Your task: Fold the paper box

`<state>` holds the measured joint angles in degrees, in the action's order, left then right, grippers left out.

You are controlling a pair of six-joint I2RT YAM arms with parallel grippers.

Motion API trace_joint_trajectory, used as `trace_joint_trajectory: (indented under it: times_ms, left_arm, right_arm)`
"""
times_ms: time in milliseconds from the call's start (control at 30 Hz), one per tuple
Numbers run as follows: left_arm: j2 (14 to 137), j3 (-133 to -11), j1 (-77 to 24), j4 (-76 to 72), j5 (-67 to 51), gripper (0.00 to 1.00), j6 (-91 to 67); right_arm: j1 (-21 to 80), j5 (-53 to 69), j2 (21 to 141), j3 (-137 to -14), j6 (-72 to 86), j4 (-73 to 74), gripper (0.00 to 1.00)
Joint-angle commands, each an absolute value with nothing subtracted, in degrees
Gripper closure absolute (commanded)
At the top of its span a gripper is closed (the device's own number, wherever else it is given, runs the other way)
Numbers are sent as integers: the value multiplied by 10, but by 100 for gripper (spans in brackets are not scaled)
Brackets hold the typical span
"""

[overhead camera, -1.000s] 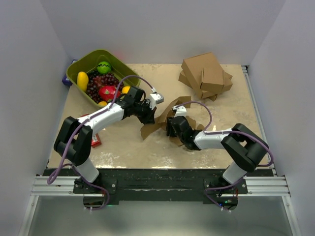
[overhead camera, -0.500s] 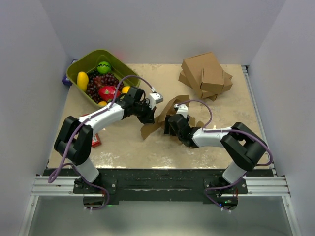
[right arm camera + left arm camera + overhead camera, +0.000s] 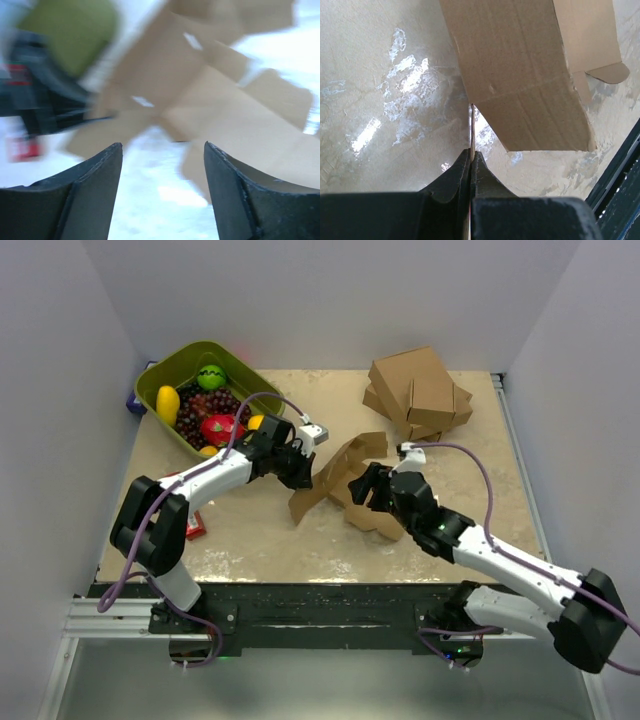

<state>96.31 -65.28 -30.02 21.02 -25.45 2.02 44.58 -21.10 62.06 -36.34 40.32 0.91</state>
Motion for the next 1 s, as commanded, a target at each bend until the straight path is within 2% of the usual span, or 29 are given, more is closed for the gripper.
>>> trace_joint_trajectory:
  times_ms: [0, 300, 467, 833, 967]
  left_arm:
    - [948, -667, -298, 201, -244, 100, -15]
    - [943, -664, -298, 197, -246, 100, -19]
    - [944, -664, -298, 197, -244, 100, -18]
    - [944, -664, -297, 198, -246, 100, -17]
    - [945, -664, -298, 199, -250, 100, -13]
  right_arm:
    - [461, -140, 568, -368, 478, -15, 33]
    - [506, -127, 653, -436, 508, -90, 35]
    - [517, -117, 703, -465, 504, -117, 47]
    - [519, -130, 759, -484, 502, -154, 57]
    - [519, -159, 778, -499, 484, -150, 57]
